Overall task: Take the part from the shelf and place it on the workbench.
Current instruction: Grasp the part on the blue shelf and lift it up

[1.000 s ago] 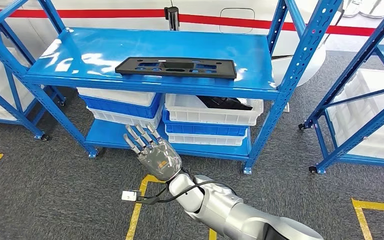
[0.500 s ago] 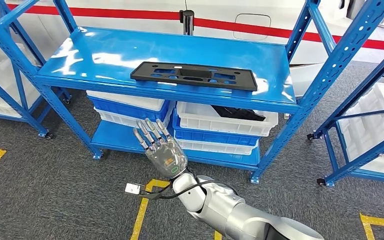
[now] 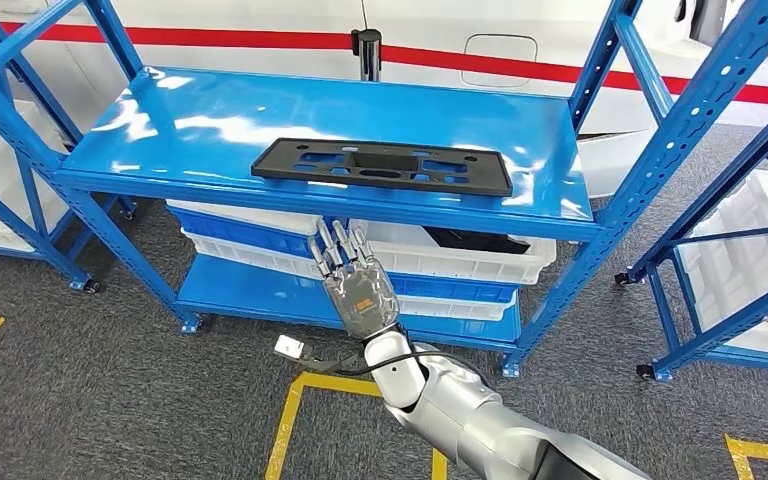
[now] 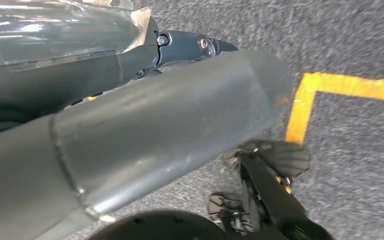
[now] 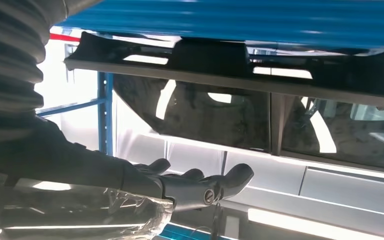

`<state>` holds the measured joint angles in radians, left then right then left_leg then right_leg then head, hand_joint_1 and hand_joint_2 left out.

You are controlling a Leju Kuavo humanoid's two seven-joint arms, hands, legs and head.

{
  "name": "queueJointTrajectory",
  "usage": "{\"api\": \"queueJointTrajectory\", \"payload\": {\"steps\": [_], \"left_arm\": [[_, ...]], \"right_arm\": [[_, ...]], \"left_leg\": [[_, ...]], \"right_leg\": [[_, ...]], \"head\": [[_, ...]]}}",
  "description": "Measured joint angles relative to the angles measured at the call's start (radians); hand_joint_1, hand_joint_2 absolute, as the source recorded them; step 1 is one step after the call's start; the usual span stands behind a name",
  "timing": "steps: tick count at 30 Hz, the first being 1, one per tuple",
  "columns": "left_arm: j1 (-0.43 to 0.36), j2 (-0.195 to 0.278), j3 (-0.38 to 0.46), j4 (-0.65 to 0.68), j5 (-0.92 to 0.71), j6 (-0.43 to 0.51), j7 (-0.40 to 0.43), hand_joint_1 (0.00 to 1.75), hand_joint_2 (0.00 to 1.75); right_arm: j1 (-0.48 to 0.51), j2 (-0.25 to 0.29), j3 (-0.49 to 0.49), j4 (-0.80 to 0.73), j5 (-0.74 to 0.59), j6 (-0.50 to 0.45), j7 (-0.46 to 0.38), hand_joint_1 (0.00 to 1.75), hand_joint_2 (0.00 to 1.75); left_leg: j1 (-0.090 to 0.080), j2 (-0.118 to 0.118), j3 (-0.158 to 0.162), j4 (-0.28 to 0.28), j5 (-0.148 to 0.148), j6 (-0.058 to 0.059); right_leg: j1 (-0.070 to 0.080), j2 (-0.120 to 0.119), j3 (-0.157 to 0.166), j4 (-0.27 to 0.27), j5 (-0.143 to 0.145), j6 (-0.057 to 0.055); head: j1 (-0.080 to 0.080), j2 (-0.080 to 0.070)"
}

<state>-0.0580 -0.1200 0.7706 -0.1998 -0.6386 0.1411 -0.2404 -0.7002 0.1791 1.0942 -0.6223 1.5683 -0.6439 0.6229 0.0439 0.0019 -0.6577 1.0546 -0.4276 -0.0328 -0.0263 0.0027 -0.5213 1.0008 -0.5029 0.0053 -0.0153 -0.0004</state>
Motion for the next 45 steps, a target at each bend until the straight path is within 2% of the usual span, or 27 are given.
{"api": "queueJointTrajectory", "payload": {"steps": [2, 4, 6, 7, 10, 11, 12, 14, 16, 18, 21, 22, 24, 25, 26, 27, 29, 30, 32, 33, 36, 38, 40, 41, 42, 43, 45], "left_arm": [[-0.001, -0.001, 0.004, 0.002, 0.000, 0.000, 0.001, 0.00, 0.00], [-0.001, -0.001, 0.005, 0.002, 0.000, 0.000, 0.001, 0.00, 0.00], [0.000, -0.001, 0.006, 0.002, 0.000, 0.001, 0.001, 0.00, 0.00], [-0.001, 0.000, 0.007, 0.002, 0.000, 0.001, 0.001, 0.00, 0.00], [-0.003, 0.001, 0.012, 0.002, 0.001, 0.001, 0.001, 0.00, 0.00], [-0.002, 0.001, 0.013, 0.002, 0.002, 0.000, 0.001, 0.00, 0.00], [-0.001, 0.001, 0.014, 0.002, 0.001, 0.000, 0.001, 0.00, 0.00], [-0.001, 0.000, 0.017, 0.002, 0.001, -0.002, 0.001, 0.00, 0.00], [-0.002, -0.003, 0.021, 0.003, -0.001, -0.005, 0.001, 0.00, 0.00], [-0.002, -0.004, 0.026, 0.004, -0.006, -0.009, 0.001, 0.00, 0.00], [0.001, -0.002, 0.034, 0.004, -0.016, -0.013, 0.000, 0.00, 0.00], [0.000, -0.001, 0.035, 0.004, -0.019, -0.014, -0.001, 0.00, 0.00], [-0.001, -0.002, 0.036, 0.004, -0.025, -0.015, -0.003, 0.00, 0.00], [0.000, -0.001, 0.037, 0.003, -0.028, -0.015, -0.003, 0.00, 0.00], [0.001, -0.001, 0.037, 0.003, -0.031, -0.016, -0.003, 0.00, 0.00], [0.002, 0.000, 0.037, 0.003, -0.033, -0.016, -0.003, 0.00, 0.00], [0.003, 0.002, 0.039, 0.003, -0.035, -0.017, -0.003, 0.00, 0.00], [0.003, 0.002, 0.040, 0.004, -0.036, -0.017, -0.003, 0.00, 0.00], [0.002, 0.001, 0.042, 0.004, -0.036, -0.018, -0.003, 0.00, 0.00], [0.001, 0.001, 0.043, 0.004, -0.037, -0.018, -0.003, 0.00, 0.00], [0.001, 0.001, 0.044, 0.004, -0.039, -0.019, -0.004, 0.00, 0.00], [0.000, 0.002, 0.044, 0.004, -0.043, -0.021, -0.005, 0.00, 0.00], [-0.001, 0.002, 0.046, 0.003, -0.048, -0.023, -0.006, 0.00, 0.00], [-0.001, 0.002, 0.047, 0.003, -0.050, -0.024, -0.007, 0.00, 0.00], [0.000, 0.002, 0.049, 0.004, -0.052, -0.025, -0.007, 0.00, 0.00], [0.001, 0.002, 0.051, 0.004, -0.054, -0.026, -0.008, 0.00, 0.00], [0.002, 0.002, 0.053, 0.004, -0.060, -0.029, -0.010, 0.00, 0.00]], "right_arm": [[-0.001, 0.002, -0.010, 0.003, 0.000, 0.000, 0.000, 0.00, 1.75], [0.001, 0.003, -0.018, 0.004, 0.000, 0.000, -0.001, 0.00, 1.75], [0.000, 0.003, -0.025, 0.005, 0.000, 0.000, -0.001, 0.00, 1.75], [0.000, 0.003, -0.029, 0.005, 0.000, 0.001, -0.002, 0.00, 1.75], [0.010, 0.001, -0.059, 0.007, 0.000, 0.014, -0.018, 0.00, 1.75], [0.017, 0.000, -0.076, 0.007, 0.000, 0.021, -0.030, 0.00, 1.75], [0.023, 0.000, -0.097, 0.008, 0.000, 0.029, -0.045, 0.00, 1.75], [0.030, 0.001, -0.153, 0.006, 0.000, 0.043, -0.083, 0.00, 1.75], [0.037, 0.004, -0.229, -0.002, 0.000, 0.059, -0.120, 0.00, 1.75], [0.047, 0.004, -0.311, -0.017, 0.000, 0.071, -0.140, 0.00, 1.75], [0.056, 0.002, -0.403, -0.045, 0.000, 0.079, -0.143, 0.00, 1.75], [0.058, 0.001, -0.426, -0.055, 0.000, 0.080, -0.138, 0.00, 1.75], [0.065, -0.005, -0.460, -0.080, 0.000, 0.082, -0.123, 0.00, 1.75], [0.073, -0.011, -0.477, -0.095, 0.000, 0.082, -0.115, 0.00, 1.75], [0.081, -0.019, -0.492, -0.112, 0.000, 0.082, -0.107, 0.00, 1.75], [0.090, -0.028, -0.507, -0.130, 0.000, 0.082, -0.101, 0.00, 1.75], [0.101, -0.045, -0.531, -0.163, 0.000, 0.083, -0.093, 0.00, 1.75], [0.103, -0.052, -0.540, -0.176, 0.000, 0.083, -0.092, 0.00, 1.75], [0.105, -0.061, -0.552, -0.196, 0.001, 0.085, -0.091, 0.00, 1.75], [0.107, -0.065, -0.556, -0.205, 0.001, 0.085, -0.090, 0.00, 1.75], [0.114, -0.075, -0.574, -0.232, 0.001, 0.082, -0.085, 0.00, 1.75], [0.120, -0.086, -0.593, -0.254, 0.001, 0.077, -0.083, 0.00, 1.75], [0.137, -0.099, -0.617, -0.278, 0.001, 0.074, -0.085, 0.00, 1.75], [0.148, -0.107, -0.630, -0.289, 0.001, 0.073, -0.086, 0.00, 1.75], [0.157, -0.115, -0.641, -0.300, 0.001, 0.073, -0.086, 0.00, 1.75], [0.164, -0.122, -0.651, -0.311, 0.001, 0.073, -0.084, 0.00, 1.75], [0.171, -0.138, -0.663, -0.332, 0.001, 0.075, -0.073, 0.00, 1.75]], "left_leg": [[-0.006, -0.002, 0.010, -0.028, -0.002, 0.013], [-0.013, -0.005, 0.021, -0.031, 0.001, 0.038], [-0.018, -0.008, 0.035, -0.034, 0.000, 0.056], [-0.020, -0.009, 0.041, -0.036, -0.002, 0.063], [-0.033, -0.013, 0.051, -0.036, -0.015, 0.079], [-0.038, -0.015, 0.056, -0.036, -0.020, 0.083], [-0.043, -0.017, 0.063, -0.036, -0.025, 0.085], [-0.052, -0.021, 0.078, -0.036, -0.035, 0.087], [-0.058, -0.025, 0.088, -0.036, -0.045, 0.084], [-0.060, -0.029, 0.093, -0.029, -0.047, 0.076], [-0.056, -0.024, 0.085, 0.014, -0.068, 0.061], [-0.052, -0.021, 0.068, 0.051, -0.089, 0.054], [-0.040, -0.016, 0.006, 0.157, -0.138, 0.038], [-0.032, -0.015, -0.027, 0.200, -0.150, 0.030], [-0.024, -0.012, -0.049, 0.218, -0.147, 0.021], [-0.017, -0.009, -0.055, 0.203, -0.124, 0.013], [-0.002, -0.003, -0.019, 0.092, -0.042, -0.004], [0.000, -0.002, 0.000, 0.035, -0.021, -0.009], [-0.004, 0.000, 0.023, -0.015, -0.016, 0.000], [-0.009, 0.000, 0.025, -0.014, -0.026, 0.012], [-0.014, -0.002, 0.041, -0.019, -0.020, 0.043], [-0.016, -0.002, 0.051, -0.023, -0.024, 0.058], [-0.021, -0.006, 0.059, -0.023, -0.034, 0.069], [-0.023, -0.009, 0.064, -0.023, -0.039, 0.072], [-0.026, -0.012, 0.071, -0.023, -0.044, 0.074], [-0.029, -0.015, 0.079, -0.023, -0.051, 0.073], [-0.033, -0.018, 0.095, -0.022, -0.065, 0.069]], "right_leg": [[0.005, 0.000, 0.006, -0.002, -0.006, 0.016], [0.010, -0.001, 0.011, 0.002, -0.009, 0.031], [0.010, -0.002, -0.005, 0.046, -0.024, 0.036], [0.009, -0.002, -0.033, 0.095, -0.040, 0.033], [0.013, -0.002, -0.153, 0.275, -0.096, 0.020], [0.016, -0.002, -0.177, 0.293, -0.097, 0.020], [0.021, -0.002, -0.180, 0.271, -0.079, 0.022], [0.034, -0.001, -0.143, 0.146, -0.008, 0.020], [0.047, 0.001, -0.108, 0.042, 0.032, -0.002], [0.050, 0.004, -0.098, 0.015, 0.035, -0.026], [0.032, 0.001, -0.061, 0.000, 0.051, -0.043], [0.027, 0.000, -0.050, -0.002, 0.051, -0.046], [0.025, 0.000, -0.041, -0.003, 0.046, -0.049], [0.024, 0.000, -0.039, -0.002, 0.043, -0.048], [0.022, 0.001, -0.035, -0.002, 0.038, -0.045], [0.018, 0.002, -0.031, -0.001, 0.033, -0.039], [0.009, 0.004, -0.017, 0.002, 0.019, -0.024], [0.007, 0.005, -0.012, 0.005, 0.013, -0.017], [0.010, 0.005, -0.011, 0.008, 0.001, 0.000], [0.012, 0.005, -0.012, 0.007, -0.004, 0.008], [0.014, 0.003, -0.014, 0.025, -0.024, 0.027], [0.013, 0.002, -0.063, 0.122, -0.058, 0.023], [0.014, 0.002, -0.148, 0.255, -0.094, 0.017], [0.014, 0.002, -0.181, 0.293, -0.097, 0.018], [0.015, 0.002, -0.195, 0.292, -0.081, 0.023], [0.015, 0.002, -0.191, 0.255, -0.050, 0.030], [0.018, 0.000, -0.151, 0.121, 0.028, 0.037]], "head": [[-0.005, 0.000], [-0.004, 0.000], [-0.001, 0.000], [0.000, 0.000], [0.003, 0.000], [0.003, 0.000], [0.004, 0.000], [0.004, 0.000], [0.003, 0.000], [0.004, 0.000], [0.004, 0.000], [0.003, 0.000], [0.001, 0.000], [0.001, 0.000], [0.001, 0.000], [0.001, 0.000], [0.001, 0.000], [-0.001, 0.000], [-0.003, 0.000], [-0.003, 0.000], [0.001, 0.000], [0.003, 0.000], [0.004, 0.000], [0.005, 0.000], [0.005, 0.000], [0.005, 0.000], [0.006, 0.000]]}}
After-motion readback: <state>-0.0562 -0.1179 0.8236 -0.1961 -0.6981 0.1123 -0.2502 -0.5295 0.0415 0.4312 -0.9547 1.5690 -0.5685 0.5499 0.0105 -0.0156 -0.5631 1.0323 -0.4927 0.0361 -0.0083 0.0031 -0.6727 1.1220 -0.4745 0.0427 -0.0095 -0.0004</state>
